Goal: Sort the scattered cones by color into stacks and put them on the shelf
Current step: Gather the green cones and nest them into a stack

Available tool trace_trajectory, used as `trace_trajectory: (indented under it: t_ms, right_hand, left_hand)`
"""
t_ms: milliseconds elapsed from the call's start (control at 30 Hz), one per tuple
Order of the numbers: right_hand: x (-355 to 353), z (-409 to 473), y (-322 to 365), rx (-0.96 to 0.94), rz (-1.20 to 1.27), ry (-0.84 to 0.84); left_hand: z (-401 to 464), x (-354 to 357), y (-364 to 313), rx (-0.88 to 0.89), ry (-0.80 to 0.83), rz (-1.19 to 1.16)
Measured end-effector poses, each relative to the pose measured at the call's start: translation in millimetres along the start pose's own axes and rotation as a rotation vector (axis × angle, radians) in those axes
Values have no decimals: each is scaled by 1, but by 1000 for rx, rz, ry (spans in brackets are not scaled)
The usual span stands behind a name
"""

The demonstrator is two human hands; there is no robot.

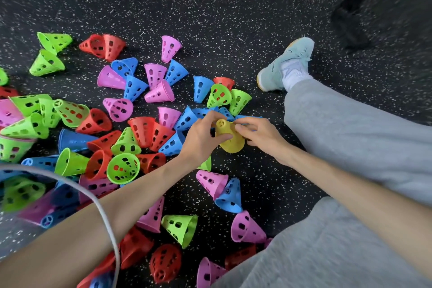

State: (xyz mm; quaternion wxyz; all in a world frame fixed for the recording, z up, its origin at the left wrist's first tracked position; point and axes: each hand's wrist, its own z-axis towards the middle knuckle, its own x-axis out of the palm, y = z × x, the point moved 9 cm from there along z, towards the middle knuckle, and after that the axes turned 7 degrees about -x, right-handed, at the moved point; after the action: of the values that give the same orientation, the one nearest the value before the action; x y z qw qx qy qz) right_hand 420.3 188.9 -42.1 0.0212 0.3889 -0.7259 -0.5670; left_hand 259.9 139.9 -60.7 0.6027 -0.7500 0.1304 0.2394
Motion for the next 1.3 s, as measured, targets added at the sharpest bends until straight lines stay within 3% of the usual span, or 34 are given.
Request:
trace_trajectory:
  t_ms: [333, 567, 767, 867, 1067, 1200, 1300]
  right_hand:
    - [-5, -13, 19, -150, -173, -63]
    - [3, -26, 33, -233, -363, -81]
    - [16, -49, 59, -396, -489, -136]
    - [32, -59, 64, -389, -418, -37]
    - [70, -68, 29, -197, -424, 377]
    - [88, -69, 5, -146, -546, 560]
    - [90, -62, 2, -139, -558, 565]
  left_hand:
    - [-10, 5, -13, 46, 86, -25]
    - [-37, -10, -18, 226, 108, 183]
    - [-68, -11, -4, 367, 226, 358]
    - [-83, -8, 9, 346, 290, 410]
    - [-98, -17, 31, 285, 313, 498]
    - [-99, -38, 40, 263, 205, 483]
    - [-94, -55, 41, 248, 52, 454]
